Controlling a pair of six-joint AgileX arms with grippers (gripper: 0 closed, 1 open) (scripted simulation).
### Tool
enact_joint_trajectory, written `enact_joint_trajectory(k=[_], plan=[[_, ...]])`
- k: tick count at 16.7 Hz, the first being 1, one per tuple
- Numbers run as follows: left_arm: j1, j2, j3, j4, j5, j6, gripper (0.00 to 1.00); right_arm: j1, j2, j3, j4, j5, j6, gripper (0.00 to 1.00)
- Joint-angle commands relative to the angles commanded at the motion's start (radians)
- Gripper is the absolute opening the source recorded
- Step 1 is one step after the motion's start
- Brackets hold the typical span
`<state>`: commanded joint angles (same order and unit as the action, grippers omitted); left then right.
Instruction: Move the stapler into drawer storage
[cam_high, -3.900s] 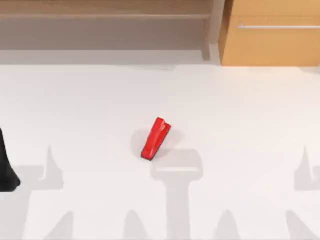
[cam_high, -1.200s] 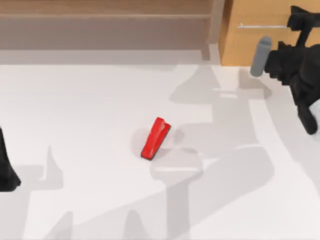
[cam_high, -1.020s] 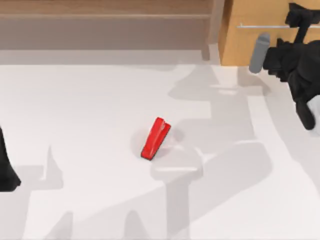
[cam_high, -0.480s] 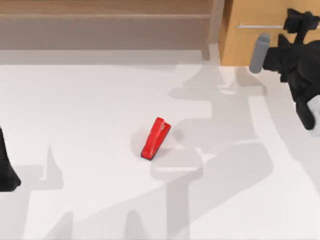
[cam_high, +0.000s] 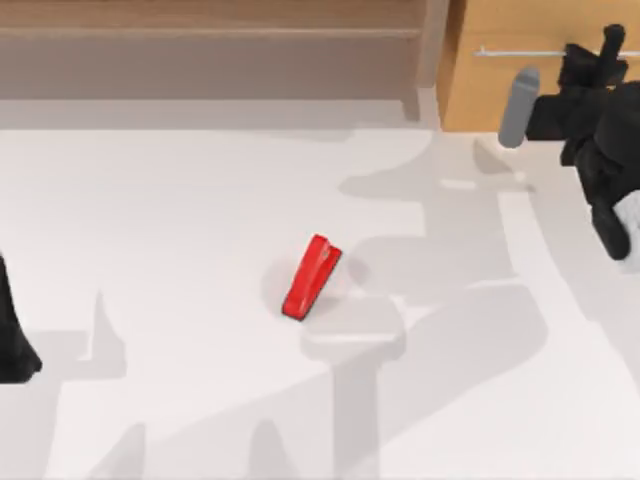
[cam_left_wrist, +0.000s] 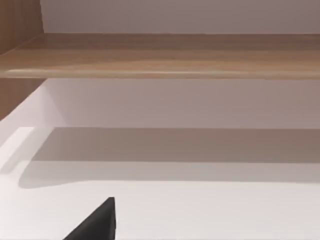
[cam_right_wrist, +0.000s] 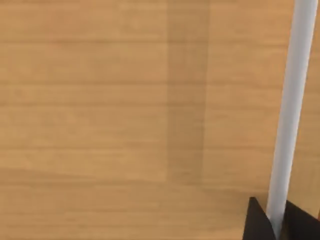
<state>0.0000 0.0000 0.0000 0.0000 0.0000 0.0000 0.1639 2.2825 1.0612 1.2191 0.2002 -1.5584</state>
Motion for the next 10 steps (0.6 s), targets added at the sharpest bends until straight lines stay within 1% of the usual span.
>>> enact_joint_trajectory(k=[10], plan=[[0.000, 0.000, 0.000, 0.000, 0.000, 0.000, 1.00, 0.007, -0.005, -0.017, 0.005, 0.000, 0.002, 0.00]])
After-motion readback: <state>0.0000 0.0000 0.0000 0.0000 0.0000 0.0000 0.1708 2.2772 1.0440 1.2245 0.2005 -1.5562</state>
